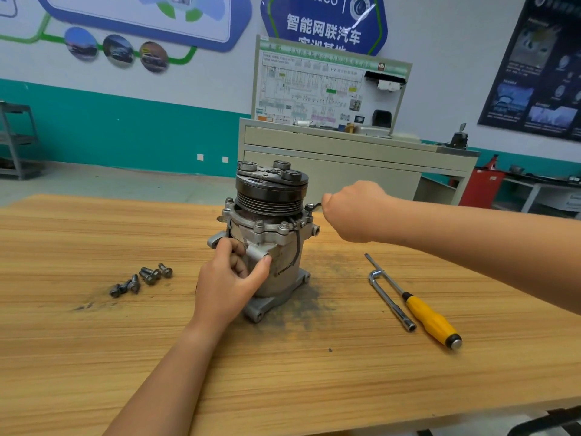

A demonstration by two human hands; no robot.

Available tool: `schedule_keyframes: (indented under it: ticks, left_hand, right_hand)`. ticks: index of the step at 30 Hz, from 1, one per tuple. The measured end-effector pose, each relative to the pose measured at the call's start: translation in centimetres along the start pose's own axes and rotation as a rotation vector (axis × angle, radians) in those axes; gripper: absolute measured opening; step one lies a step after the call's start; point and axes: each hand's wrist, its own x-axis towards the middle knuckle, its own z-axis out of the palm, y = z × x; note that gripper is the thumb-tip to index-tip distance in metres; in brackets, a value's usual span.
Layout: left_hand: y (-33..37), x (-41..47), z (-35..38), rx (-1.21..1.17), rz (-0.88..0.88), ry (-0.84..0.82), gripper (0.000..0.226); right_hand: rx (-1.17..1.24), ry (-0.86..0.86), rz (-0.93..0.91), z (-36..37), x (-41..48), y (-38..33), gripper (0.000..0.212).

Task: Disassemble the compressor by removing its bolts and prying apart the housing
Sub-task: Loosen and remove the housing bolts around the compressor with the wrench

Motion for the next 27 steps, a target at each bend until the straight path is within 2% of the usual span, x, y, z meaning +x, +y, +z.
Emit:
schedule_keyframes:
  ticks: [6,11,14,17,20,22,24,27]
  left_hand:
    - [0.0,-0.1,0.0,0.002,-0.020,0.003,0.028]
    - [-0.1,0.0,0.1,-0.005,-0.022,0.001,0.030]
    - [-0.1,0.0,0.0,-0.006,-0.015,-0.005,0.029]
    - [-0.1,0.1,-0.1,0.003,-0.006,-0.008,0.029]
    - [-0.1,0.2,-0.2,0.000,-0.009,-0.011,0.029]
    - [-0.1,0.1,-0.2,0.003,-0.005,-0.013,0.028]
    - [-0.1,0.1,-0.2,0.007,0.000,-0.009,0.027]
    - [-0.1,0.2,-0.1,0.012,0.001,-0.006,0.028]
  right_hand:
    - [-0.062,0.006,-0.033,1.0,0.7,1.1,0.005]
    - [-0.058,0.038,0.015,2.2,2.9,1.6,0.013]
    - [0.037,0.179,0.025,3.6,4.4,1.8,0.014]
    - [0.131,0.380,0.025,5.6,6.5,1.4,0.034]
    - [0.302,0.585,-0.020,6.2,7.7,0.8,0.036]
    - [0.325,0.571,-0.060,6.4,7.7,1.0,0.034]
    - [0.403,0.573,0.003,6.5,7.0,1.6,0.032]
    - [0.633,0.716,0.233,6.3,5.4,2.2,0.031]
